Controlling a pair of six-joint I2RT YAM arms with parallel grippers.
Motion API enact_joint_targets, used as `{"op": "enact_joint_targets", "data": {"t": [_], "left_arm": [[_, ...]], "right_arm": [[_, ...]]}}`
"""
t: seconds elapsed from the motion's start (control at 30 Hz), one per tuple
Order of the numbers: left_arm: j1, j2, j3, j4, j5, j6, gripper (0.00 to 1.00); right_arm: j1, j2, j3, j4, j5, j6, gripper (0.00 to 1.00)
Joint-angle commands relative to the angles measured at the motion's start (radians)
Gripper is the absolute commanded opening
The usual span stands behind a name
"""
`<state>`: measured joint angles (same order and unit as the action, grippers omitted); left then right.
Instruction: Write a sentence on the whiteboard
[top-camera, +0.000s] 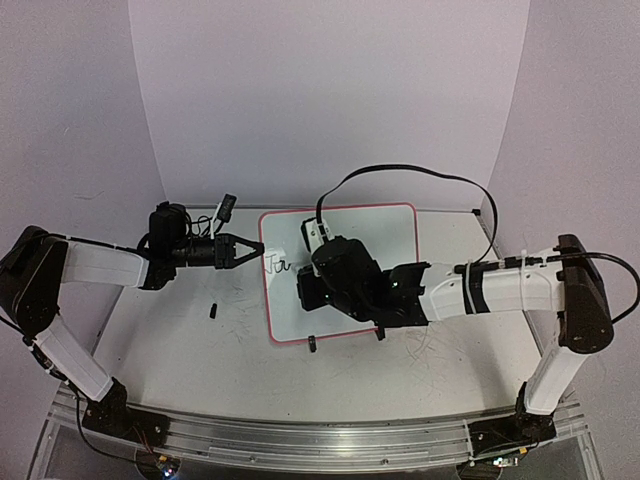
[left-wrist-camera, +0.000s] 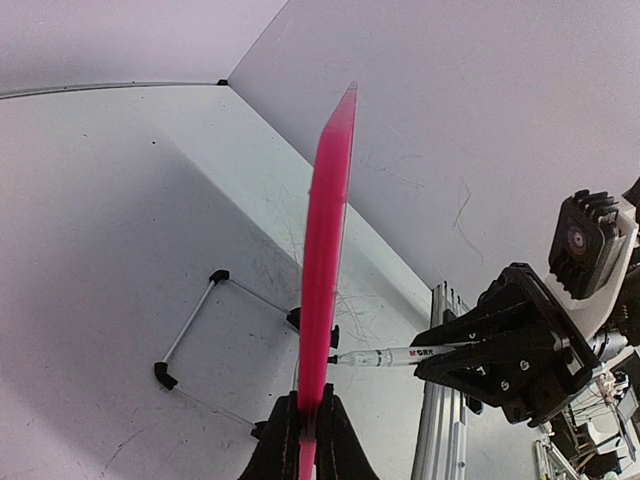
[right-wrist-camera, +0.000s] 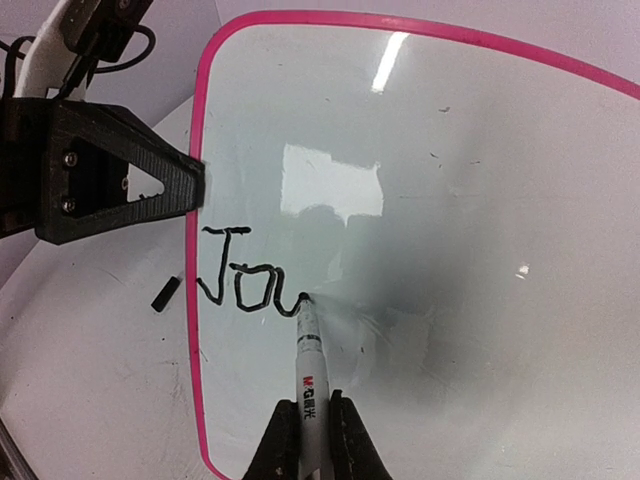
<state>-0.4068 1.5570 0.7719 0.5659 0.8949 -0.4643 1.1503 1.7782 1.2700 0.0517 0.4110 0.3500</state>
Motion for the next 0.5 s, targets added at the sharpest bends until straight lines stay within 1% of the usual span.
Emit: {"op": "enact_joint_targets", "data": {"t": [0.0,0.47], "left_arm": [[0.0,-0.029,0.033,0.05,0.039,-0.016,0.0],[0.0,-0.028,0.035,0.05,0.039,-0.017,0.0]], "right_arm": [[-0.024,0.003,0.044,0.003,0.044,-0.015,0.0],[-0.027,0.01,0.035,0.008,0.015,-0.005,0.0]]}}
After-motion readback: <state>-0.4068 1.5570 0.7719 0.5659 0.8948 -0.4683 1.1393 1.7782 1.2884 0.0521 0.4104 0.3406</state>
